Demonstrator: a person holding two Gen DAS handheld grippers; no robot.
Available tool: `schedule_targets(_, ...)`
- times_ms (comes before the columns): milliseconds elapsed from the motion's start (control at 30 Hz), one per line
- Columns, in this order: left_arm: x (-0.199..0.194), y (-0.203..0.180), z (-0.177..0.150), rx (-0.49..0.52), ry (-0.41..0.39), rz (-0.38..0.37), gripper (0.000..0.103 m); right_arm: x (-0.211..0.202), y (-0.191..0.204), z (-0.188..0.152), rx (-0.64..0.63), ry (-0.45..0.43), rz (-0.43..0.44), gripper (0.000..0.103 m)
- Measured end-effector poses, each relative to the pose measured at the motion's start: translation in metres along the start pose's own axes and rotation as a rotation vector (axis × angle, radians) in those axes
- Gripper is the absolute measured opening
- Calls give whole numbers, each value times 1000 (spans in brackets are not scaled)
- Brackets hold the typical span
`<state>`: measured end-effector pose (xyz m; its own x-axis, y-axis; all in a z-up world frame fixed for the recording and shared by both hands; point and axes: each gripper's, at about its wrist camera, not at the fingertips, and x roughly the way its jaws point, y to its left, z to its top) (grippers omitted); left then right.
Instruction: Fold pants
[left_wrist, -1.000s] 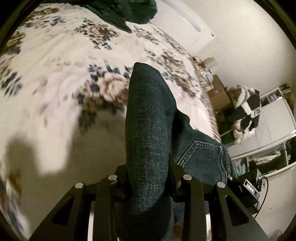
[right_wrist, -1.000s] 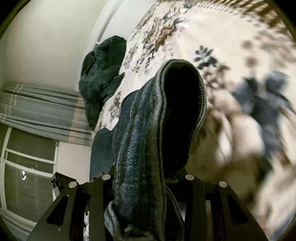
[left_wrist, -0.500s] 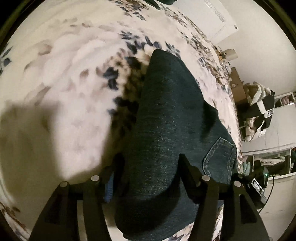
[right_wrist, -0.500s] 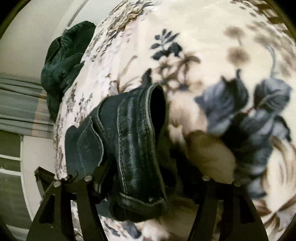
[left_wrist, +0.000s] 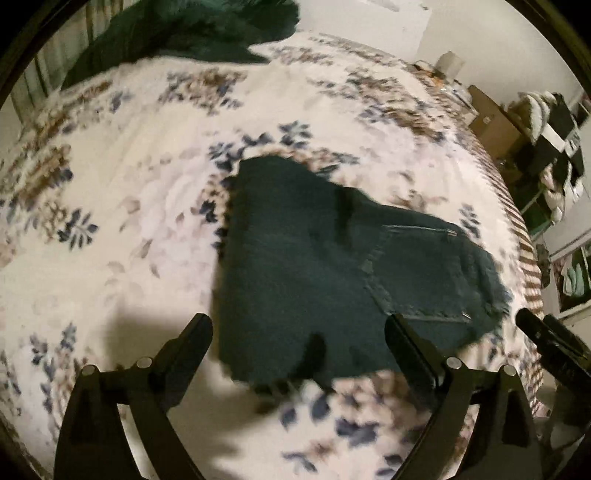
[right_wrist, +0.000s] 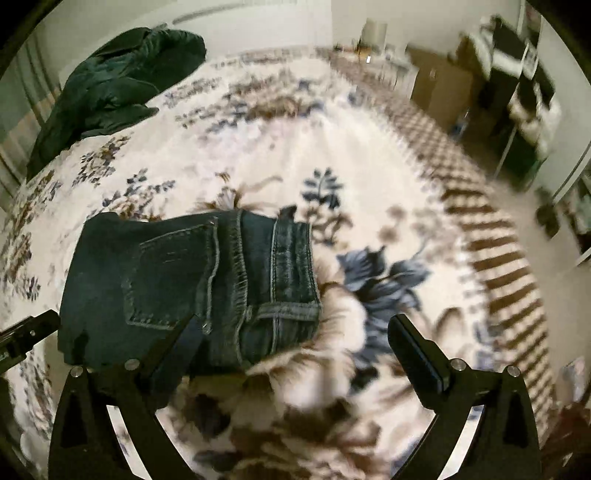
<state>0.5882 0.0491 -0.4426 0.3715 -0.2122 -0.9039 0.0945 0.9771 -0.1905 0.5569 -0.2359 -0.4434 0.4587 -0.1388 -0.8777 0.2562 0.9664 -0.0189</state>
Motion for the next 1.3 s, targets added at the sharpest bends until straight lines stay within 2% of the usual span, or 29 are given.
schedule_targets(267, -88, -49, -24, 50, -78, 56, 95, -116, 8, -24, -38, -91, -18, 102)
schedule_targets(467, -190, -74, -45, 66, -158, 86, 95, -224, -8, -36, -34, -149, 2, 102)
schedule_targets(700, -318, -107, -77, 83, -250, 109, 95, -376, -29, -58, -47, -246, 30, 102)
schedule_targets(933, -419, -128, -110, 63, -319, 116, 95, -505, -41, -82, -78, -334, 64, 102)
schedule_targets(1033, -446, -133, -119, 59, -339, 122, 95, -557, -45, -89, -84, -362, 75, 102)
schedule_targets(1233, -491, -139, -135, 70, -371, 150, 96, -630, -48, -102, -81, -385, 89, 102)
schedule_targets(1300, -498, -140, -138, 81, -379, 170, 103, -649, -47, -108, -84, -398, 81, 103)
